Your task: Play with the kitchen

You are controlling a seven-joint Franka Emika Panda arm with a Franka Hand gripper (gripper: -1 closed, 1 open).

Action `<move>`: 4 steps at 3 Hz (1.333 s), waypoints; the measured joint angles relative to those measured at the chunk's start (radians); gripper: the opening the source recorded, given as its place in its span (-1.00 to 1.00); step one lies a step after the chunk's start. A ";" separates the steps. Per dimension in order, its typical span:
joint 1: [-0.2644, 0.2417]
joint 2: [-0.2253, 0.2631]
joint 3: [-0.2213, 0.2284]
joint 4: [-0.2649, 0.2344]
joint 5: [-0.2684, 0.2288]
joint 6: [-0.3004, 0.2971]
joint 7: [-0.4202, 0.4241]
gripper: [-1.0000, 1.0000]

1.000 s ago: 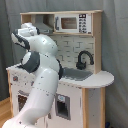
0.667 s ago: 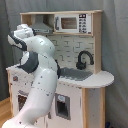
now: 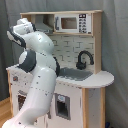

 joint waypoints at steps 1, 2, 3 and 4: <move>0.026 0.041 0.027 0.000 -0.064 0.050 0.023 -1.00; 0.031 0.043 0.027 0.000 -0.067 0.062 0.023 -1.00; 0.033 0.044 0.027 0.000 -0.068 0.066 0.023 1.00; 0.077 0.064 0.027 0.001 -0.086 0.135 0.022 1.00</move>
